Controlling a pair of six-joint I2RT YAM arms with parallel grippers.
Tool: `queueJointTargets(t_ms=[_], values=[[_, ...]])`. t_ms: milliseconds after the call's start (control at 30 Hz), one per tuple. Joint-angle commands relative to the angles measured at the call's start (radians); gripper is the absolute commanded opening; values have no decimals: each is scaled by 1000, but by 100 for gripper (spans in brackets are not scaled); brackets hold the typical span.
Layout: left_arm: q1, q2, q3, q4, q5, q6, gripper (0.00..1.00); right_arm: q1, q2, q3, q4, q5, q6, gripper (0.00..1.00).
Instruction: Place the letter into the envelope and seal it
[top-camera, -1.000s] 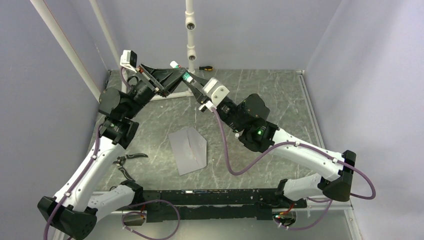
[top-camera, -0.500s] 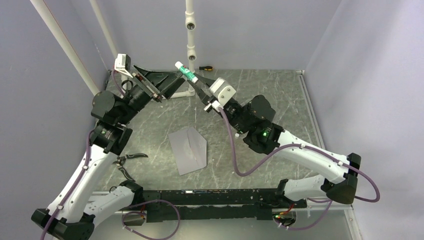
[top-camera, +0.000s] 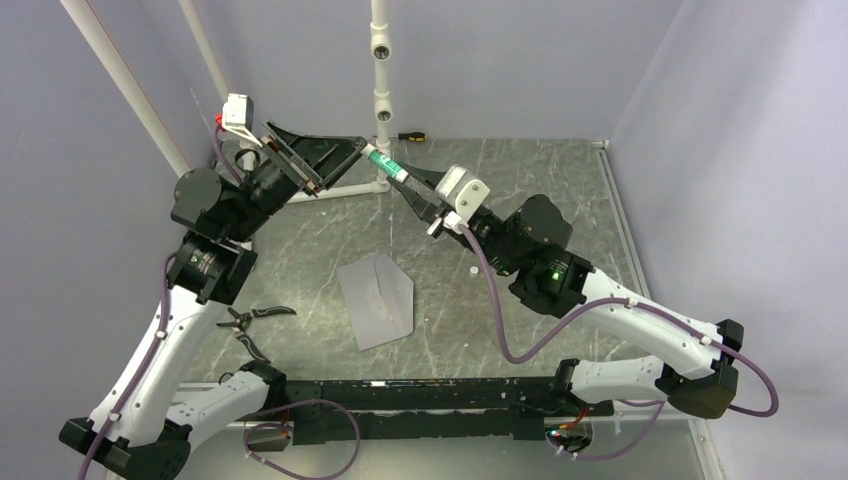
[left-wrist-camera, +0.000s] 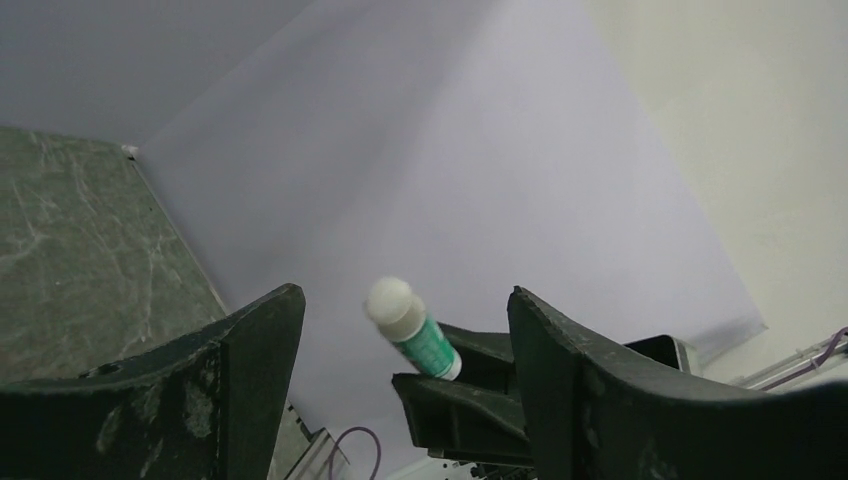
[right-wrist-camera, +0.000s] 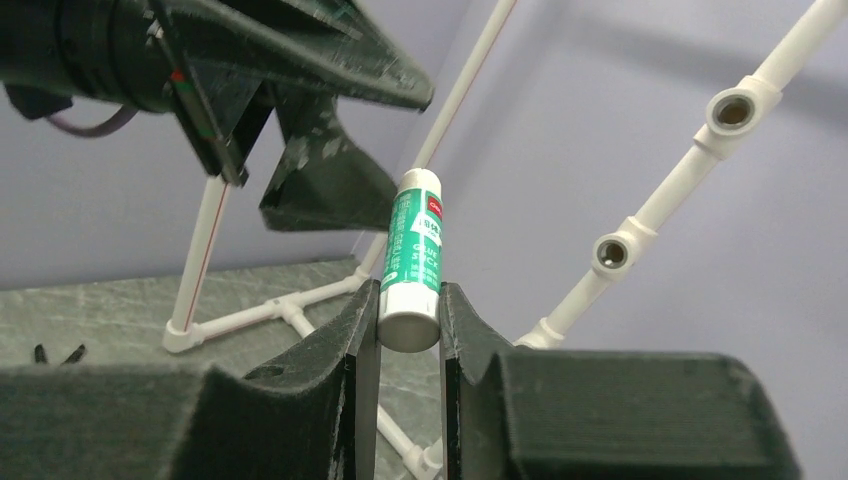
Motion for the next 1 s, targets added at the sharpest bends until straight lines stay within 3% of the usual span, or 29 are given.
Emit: queueJointTargets(t_ms=[0,300,500,600,700,967], values=[[5,32,108,-52,68,98,77,0,-26,14,-30,-36,15,0],[5,57,79,-18,131,17,63,0,-23,21,-29,-39,9,0],[5,54,85,-42,128,10,74,0,-30,14,4,-35,15,0],[5,54,86,-36,134,-3,74,0,-26,19,3,-36,15,0],[5,58,79,-20,148,-28,64,0,-16,22,5,-33,12,0],[5,67,90,-44,181,-61,24,-2,2,25,40,-16,13,0]])
